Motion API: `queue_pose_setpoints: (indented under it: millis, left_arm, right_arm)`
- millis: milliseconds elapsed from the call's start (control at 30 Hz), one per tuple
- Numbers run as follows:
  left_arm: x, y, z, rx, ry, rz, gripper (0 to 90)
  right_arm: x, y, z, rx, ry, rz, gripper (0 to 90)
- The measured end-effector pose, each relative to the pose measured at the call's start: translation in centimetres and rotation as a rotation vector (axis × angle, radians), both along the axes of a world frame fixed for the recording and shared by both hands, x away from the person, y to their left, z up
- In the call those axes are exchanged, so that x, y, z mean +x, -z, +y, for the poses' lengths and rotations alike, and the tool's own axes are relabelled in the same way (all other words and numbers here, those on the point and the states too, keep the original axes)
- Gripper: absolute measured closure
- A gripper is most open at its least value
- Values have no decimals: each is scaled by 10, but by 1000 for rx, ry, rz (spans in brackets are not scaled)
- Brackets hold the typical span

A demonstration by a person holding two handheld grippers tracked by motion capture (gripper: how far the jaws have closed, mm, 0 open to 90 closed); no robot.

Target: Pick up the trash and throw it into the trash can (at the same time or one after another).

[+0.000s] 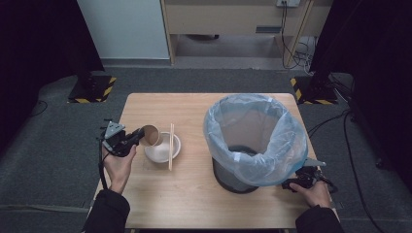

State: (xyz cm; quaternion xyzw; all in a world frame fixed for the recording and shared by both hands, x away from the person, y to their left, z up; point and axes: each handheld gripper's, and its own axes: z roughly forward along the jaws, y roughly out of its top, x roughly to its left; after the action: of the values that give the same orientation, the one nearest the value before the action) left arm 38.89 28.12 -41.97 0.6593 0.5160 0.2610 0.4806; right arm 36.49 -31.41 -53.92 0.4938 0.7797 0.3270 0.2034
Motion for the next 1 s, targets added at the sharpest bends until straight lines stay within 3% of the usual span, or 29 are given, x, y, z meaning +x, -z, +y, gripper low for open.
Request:
queue_pose_setpoints:
  millis: [233,533,1000]
  left_arm:
    - [-12,-25,-2,-28,15,-96,833]
    - [-25,-52,-11,-78,69,-184,833]
    - [-45,-83,-23,-113,132,-285,833]
  right_arm:
    - [0,0,0,0,0,0,8]
    - [0,0,0,-1,-3,-1,8]
    - [0,0,0,-4,-8,-1,8]
